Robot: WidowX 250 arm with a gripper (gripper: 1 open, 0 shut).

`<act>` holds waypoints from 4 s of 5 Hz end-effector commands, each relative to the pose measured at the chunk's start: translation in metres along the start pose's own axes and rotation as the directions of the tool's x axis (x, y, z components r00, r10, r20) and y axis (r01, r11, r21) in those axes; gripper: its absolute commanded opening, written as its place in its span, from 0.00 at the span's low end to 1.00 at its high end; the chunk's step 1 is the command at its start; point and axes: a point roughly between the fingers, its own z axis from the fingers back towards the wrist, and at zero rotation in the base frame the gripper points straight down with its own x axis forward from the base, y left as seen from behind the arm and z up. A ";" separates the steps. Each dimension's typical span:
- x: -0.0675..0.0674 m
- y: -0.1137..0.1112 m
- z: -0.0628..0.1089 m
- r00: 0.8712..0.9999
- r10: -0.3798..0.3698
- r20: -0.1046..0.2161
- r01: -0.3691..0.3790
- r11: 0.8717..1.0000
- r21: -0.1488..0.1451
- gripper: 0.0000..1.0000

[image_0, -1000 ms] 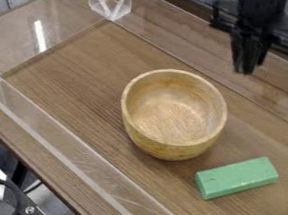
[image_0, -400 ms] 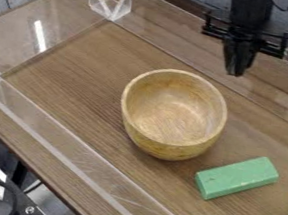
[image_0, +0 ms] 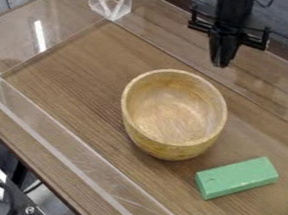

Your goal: Remove the green block from inside the brown bowl and put it on the table

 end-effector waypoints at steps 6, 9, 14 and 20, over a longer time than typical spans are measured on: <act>0.006 -0.019 -0.039 0.985 -0.108 0.136 0.120 0.990 -0.079 0.00; 0.005 -0.023 -0.054 0.986 -0.114 0.124 0.121 0.991 -0.051 0.00; -0.004 -0.034 -0.063 0.988 -0.078 0.137 0.071 0.996 0.053 0.00; -0.010 -0.032 -0.059 0.996 0.028 0.086 -0.031 0.999 0.030 0.00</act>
